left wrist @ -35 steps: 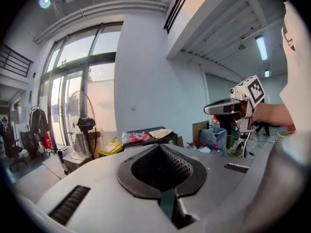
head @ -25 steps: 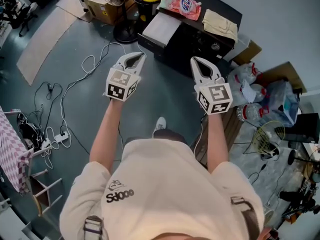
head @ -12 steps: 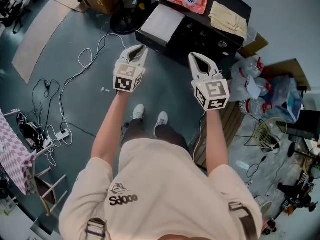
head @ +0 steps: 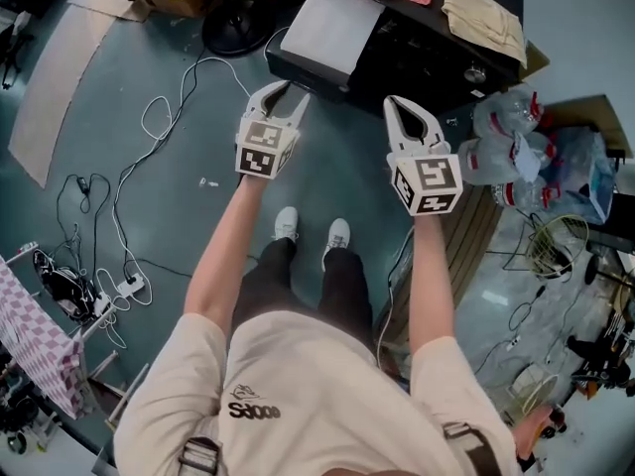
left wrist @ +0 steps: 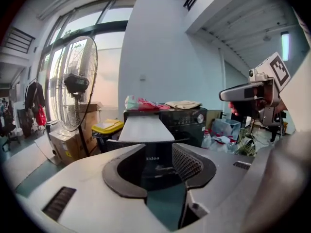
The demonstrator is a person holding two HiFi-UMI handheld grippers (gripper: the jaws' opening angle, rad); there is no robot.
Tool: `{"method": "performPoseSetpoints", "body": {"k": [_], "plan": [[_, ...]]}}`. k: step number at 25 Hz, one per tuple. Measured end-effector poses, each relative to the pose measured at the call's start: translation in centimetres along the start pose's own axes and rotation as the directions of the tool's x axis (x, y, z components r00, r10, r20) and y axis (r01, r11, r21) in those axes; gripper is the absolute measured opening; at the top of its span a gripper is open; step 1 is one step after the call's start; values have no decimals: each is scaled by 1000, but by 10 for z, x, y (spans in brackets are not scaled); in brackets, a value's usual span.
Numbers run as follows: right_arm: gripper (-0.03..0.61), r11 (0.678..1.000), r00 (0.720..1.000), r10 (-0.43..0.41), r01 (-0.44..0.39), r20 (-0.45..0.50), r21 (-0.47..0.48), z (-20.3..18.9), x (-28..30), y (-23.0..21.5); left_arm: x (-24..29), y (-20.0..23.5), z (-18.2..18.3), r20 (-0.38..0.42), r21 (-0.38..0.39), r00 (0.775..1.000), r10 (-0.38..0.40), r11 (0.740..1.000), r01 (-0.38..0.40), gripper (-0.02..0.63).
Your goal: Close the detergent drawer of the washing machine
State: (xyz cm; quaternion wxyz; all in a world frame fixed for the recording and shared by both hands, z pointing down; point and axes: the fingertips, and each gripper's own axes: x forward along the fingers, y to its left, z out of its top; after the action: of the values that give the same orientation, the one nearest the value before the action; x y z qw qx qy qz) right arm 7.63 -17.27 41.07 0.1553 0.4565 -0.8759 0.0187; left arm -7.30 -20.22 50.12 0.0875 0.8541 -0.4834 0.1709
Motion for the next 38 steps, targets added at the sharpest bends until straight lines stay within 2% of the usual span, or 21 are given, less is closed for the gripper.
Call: {"method": "performPoseSetpoints", "body": {"k": [7,14,21,30,38], "plan": [[-2,1000,999,-13,13,-39,-1,-65,28,6,51,0,-57,-6,-6,1000,-9,1000,9,261],[-2,1000,998,-20,20,-54,0,-101,36,1,79,11,-87,5,-35,999,32,999,-32,268],[-2,999,999,-32,32,-44,13,-111,38,-5,91,19,-89,31,13,998,49,999,-50,255],[0,998,997,-53,54,-49,20,-106,40,-5,90,23,-89,-3,-22,998,63,998,-63,243],[-1,995,996,-80,82,-39,50,-104,53,-15,93,25,-90,-4,-8,998,64,998,-64,243]]}}
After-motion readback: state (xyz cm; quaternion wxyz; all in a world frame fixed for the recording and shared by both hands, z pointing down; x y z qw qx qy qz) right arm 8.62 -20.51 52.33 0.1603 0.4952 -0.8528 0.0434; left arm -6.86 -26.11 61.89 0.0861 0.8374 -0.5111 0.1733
